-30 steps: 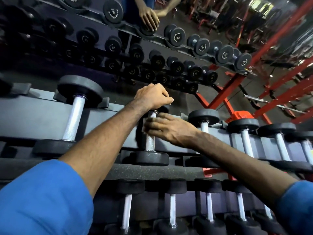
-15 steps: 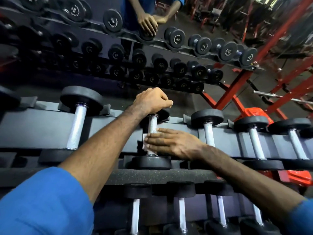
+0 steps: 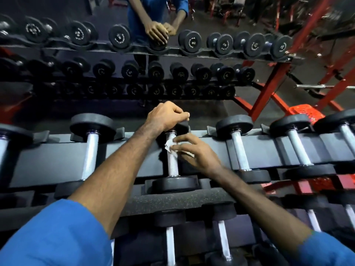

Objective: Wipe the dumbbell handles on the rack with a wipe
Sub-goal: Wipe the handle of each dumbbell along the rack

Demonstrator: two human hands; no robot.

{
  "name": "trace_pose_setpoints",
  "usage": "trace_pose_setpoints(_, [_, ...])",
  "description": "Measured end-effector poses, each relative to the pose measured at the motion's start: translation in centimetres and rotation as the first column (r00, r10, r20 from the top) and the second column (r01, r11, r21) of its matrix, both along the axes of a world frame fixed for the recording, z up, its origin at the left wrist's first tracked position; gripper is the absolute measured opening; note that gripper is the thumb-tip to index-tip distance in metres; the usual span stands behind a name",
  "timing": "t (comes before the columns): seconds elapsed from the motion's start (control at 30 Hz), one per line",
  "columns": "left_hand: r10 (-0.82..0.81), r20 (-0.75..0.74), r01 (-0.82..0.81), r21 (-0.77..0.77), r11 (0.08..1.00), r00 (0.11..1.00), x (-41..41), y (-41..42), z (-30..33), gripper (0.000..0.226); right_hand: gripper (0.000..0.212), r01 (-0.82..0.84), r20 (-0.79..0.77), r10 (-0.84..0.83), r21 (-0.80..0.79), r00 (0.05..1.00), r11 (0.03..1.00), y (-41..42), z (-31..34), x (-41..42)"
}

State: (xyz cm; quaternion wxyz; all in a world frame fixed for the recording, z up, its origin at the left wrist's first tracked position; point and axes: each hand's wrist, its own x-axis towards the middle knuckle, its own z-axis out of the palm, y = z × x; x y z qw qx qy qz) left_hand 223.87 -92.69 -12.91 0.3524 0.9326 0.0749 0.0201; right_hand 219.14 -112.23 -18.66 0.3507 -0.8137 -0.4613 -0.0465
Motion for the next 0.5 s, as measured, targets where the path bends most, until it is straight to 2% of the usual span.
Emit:
trace_pose_setpoints(0.03, [0.001,0.001,-0.001,0.000,1.000,1.000,0.0,0.1,0.0,0.025,0.028,0.074,-0.168,-0.056,0.101,0.984,0.992,0.3,-0.8,-0.8])
trace_pose_setpoints(0.07, [0.004,0.001,-0.004,0.002,1.000,1.000,0.0,0.0,-0.1,0.025,0.030,0.190,-0.381,-0.111,0.177,0.918,0.966,0.4,-1.3,-1.9])
trace_pose_setpoints(0.13, [0.006,-0.001,-0.006,0.014,1.000,1.000,0.1,-0.2,0.0,0.024,0.032,0.412,-0.789,-0.059,0.253,0.611,0.875,0.8,-1.5,-3.5])
trace_pose_setpoints(0.17, [0.007,-0.003,-0.007,0.020,1.000,1.000,0.1,-0.3,0.0,0.024,0.032,0.478,-0.890,-0.003,0.242,0.455,0.844,1.2,-1.3,-3.5])
trace_pose_setpoints(0.23, [0.008,-0.008,-0.008,0.024,1.000,1.000,0.2,-0.4,0.0,0.024,0.030,0.524,-0.962,0.087,0.215,0.259,0.824,2.5,-0.2,-2.4])
trace_pose_setpoints(0.33, [0.013,-0.006,-0.013,0.014,1.000,1.000,0.3,-0.1,-0.2,0.023,0.033,0.614,-0.982,0.170,0.181,0.077,0.768,3.9,0.8,-0.8])
trace_pose_setpoints(0.4, [0.015,0.006,-0.015,0.014,1.000,1.000,0.3,0.1,-0.3,0.024,0.028,0.587,-0.976,0.207,0.128,-0.070,0.800,4.0,0.5,-0.9])
trace_pose_setpoints(0.43, [0.014,0.009,-0.014,0.018,1.000,1.000,0.3,0.1,-0.3,0.025,0.021,0.542,-0.975,0.198,0.110,-0.105,0.833,4.0,0.3,-1.2])
trace_pose_setpoints(0.47, [0.011,0.009,-0.012,0.021,1.000,1.000,0.4,0.0,-0.3,0.025,0.017,0.495,-0.980,0.173,0.104,-0.096,0.863,4.0,0.3,-1.3])
trace_pose_setpoints(0.5, [0.009,0.007,-0.009,0.028,1.000,1.000,0.4,-0.1,-0.3,0.026,0.017,0.455,-0.989,0.139,0.102,-0.048,0.885,4.5,0.6,-1.3])
